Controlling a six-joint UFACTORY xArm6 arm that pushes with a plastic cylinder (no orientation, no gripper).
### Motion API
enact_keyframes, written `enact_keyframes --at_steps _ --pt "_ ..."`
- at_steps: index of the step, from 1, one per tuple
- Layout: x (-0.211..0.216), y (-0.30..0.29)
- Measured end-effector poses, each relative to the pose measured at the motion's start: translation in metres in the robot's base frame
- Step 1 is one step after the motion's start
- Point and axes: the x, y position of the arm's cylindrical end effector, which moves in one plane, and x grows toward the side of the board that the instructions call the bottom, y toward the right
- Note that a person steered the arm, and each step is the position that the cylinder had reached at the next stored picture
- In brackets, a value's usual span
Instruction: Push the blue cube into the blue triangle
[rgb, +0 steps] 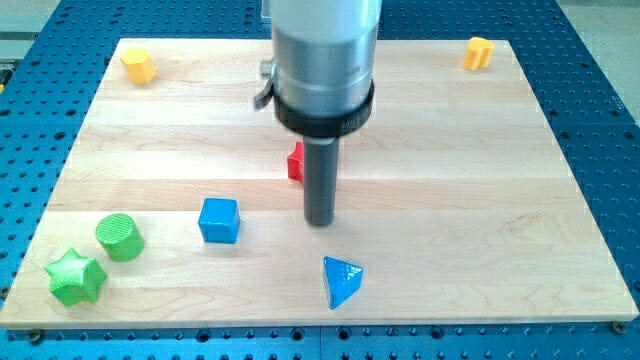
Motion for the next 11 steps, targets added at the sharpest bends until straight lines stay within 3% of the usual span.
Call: enact_keyframes --at_steps 1,4,5,7,10,11 --pt "0.002 -0.048" --pt "-0.095 -0.078" --pt "-0.084 -0.102" --pt "0.022 -0.113" --pt "0.036 -0.12" --pt "0.059 -0.146"
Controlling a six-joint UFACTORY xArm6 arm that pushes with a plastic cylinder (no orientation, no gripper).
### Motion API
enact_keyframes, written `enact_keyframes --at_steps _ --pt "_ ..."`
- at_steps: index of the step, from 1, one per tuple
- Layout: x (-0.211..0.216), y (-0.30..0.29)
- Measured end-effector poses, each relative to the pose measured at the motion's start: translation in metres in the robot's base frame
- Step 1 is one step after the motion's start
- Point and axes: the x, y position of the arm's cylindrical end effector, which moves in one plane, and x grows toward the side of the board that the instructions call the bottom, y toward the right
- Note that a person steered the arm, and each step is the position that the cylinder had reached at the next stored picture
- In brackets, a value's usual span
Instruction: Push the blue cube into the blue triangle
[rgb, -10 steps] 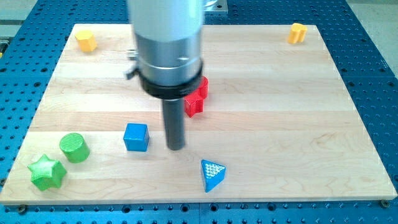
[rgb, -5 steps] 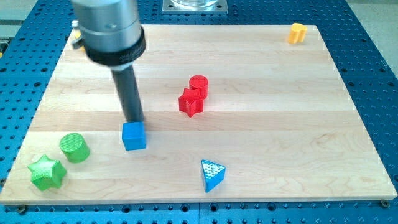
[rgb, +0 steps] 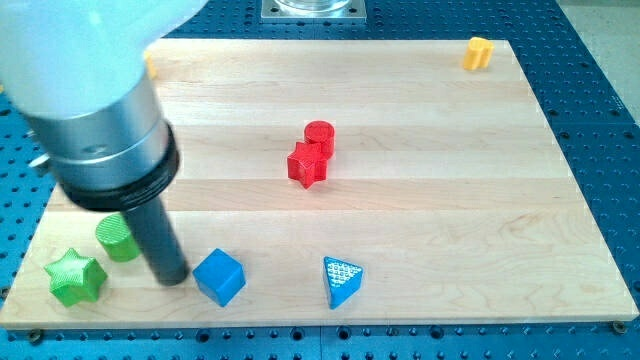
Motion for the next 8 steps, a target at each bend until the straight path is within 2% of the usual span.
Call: enact_keyframes --at_steps 1,3,4,6,7,8 --pt "0.013 0.002" --pt "-0.008 0.098" --pt "-0.009 0.099" --pt "-0.075 0.138" --pt "-0.088 0.145" --pt "-0.083 0.177"
